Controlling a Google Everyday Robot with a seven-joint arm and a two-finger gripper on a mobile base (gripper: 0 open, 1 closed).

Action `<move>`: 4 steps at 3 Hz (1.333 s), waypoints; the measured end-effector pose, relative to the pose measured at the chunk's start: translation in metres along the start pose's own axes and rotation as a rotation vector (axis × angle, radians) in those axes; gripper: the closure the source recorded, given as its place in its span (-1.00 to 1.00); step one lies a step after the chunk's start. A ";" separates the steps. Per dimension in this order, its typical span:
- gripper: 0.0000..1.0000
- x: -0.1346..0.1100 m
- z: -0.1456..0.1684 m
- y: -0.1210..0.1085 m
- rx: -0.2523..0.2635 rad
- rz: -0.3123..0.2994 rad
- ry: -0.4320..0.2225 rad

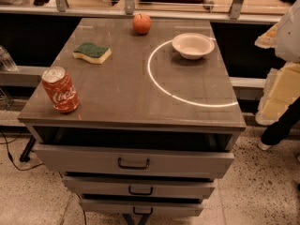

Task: Move apple near sponge

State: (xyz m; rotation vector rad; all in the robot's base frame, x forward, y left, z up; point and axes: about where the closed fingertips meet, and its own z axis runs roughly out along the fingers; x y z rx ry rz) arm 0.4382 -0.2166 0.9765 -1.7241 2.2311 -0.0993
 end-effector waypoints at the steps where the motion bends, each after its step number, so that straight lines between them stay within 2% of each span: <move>1: -1.00 -0.002 0.003 -0.008 0.009 -0.003 -0.010; 2: -1.00 -0.018 0.026 -0.069 0.060 -0.031 -0.085; 3: -1.00 -0.059 0.056 -0.136 0.086 -0.085 -0.182; 4: -1.00 -0.134 0.081 -0.184 0.138 -0.121 -0.288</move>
Offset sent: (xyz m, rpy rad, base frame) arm 0.1084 -0.0045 -0.0057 0.0811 -0.1152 0.0396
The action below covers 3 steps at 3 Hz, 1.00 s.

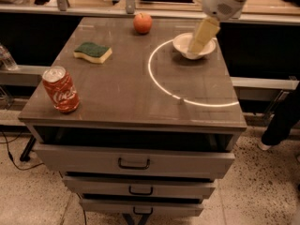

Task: Move apple near sponge

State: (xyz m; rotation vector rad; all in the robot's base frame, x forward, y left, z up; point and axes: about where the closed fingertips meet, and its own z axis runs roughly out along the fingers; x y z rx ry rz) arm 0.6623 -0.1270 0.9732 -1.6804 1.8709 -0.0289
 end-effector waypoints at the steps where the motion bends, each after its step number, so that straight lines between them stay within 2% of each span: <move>1: -1.00 -0.019 0.014 -0.016 0.023 -0.009 -0.035; 2: -1.00 -0.020 0.015 -0.017 0.027 -0.002 -0.041; 3: -1.00 -0.029 0.026 -0.031 0.071 0.086 -0.113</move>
Offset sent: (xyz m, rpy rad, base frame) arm 0.0207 0.0198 0.0029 0.0270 -0.0307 0.0123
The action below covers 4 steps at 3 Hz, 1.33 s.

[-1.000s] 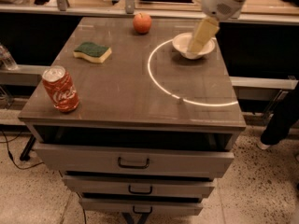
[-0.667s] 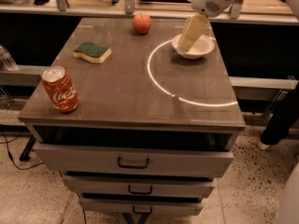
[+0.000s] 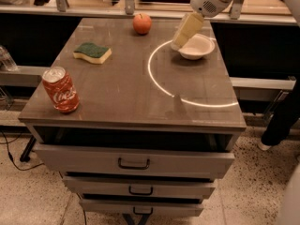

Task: Move apple near sponge

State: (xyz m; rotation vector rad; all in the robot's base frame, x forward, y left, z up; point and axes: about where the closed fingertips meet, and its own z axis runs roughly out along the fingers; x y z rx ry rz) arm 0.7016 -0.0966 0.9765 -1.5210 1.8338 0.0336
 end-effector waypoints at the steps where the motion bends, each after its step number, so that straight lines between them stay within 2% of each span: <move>1: -1.00 -0.005 0.036 -0.031 0.034 0.109 -0.081; 2: -1.00 -0.013 0.081 -0.064 0.064 0.223 -0.148; 3: -1.00 -0.030 0.136 -0.092 0.097 0.326 -0.184; 4: -1.00 -0.040 0.167 -0.103 0.119 0.363 -0.192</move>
Offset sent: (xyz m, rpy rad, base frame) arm 0.1710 0.0454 -0.0342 0.3937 0.0109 -0.2381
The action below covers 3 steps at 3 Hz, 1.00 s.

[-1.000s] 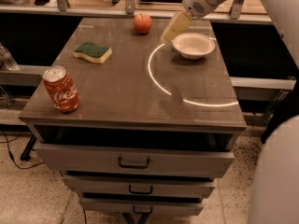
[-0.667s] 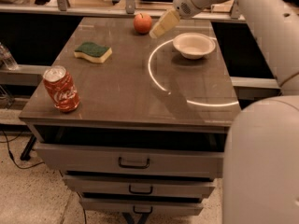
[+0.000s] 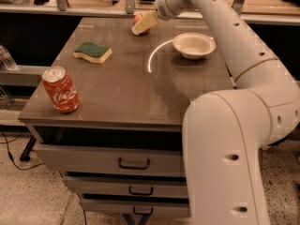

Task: Move apple near sponge

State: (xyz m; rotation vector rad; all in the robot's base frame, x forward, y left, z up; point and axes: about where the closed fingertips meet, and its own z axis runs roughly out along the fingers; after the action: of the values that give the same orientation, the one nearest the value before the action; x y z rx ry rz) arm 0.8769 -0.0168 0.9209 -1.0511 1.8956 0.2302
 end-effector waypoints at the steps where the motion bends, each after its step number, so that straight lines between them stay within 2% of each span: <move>1: -1.00 -0.002 0.030 -0.004 0.025 0.033 -0.008; 2: -1.00 -0.003 0.056 -0.007 0.050 0.052 -0.005; 3: -0.81 -0.001 0.090 -0.008 0.073 0.085 0.018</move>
Offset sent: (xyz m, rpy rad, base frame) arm 0.0855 0.0353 -0.0279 0.0312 -0.0160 -0.1208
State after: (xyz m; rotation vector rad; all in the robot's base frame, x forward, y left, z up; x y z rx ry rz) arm 0.9402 0.0273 0.8734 -0.9284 1.9523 0.1988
